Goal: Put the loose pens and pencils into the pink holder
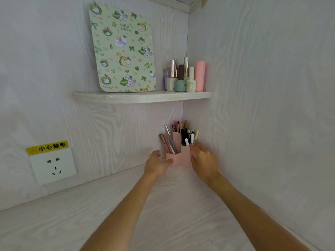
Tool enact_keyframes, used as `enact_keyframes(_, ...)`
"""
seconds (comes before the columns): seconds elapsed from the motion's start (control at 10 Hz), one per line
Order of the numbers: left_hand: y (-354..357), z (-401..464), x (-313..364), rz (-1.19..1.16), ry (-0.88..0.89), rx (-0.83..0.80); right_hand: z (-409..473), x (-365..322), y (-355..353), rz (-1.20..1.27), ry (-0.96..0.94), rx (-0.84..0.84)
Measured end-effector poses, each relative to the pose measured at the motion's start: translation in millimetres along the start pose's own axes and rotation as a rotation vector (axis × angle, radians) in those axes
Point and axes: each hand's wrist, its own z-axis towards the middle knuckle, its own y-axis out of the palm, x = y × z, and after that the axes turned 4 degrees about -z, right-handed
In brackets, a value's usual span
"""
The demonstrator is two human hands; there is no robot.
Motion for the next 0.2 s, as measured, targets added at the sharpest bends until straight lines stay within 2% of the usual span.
enact_keyframes(0.1, -13.8, -51.4, 1.0, -0.115, 0.027, 0.051, -17.1, -5.1, -27.4, 0.187, 0.065, 0.115)
enact_keyframes(0.2, -21.7, -127.8, -0.7, -0.292, 0.139, -0.054, -48.5, -3.2, -73.4, 0.520, 0.147, 0.333)
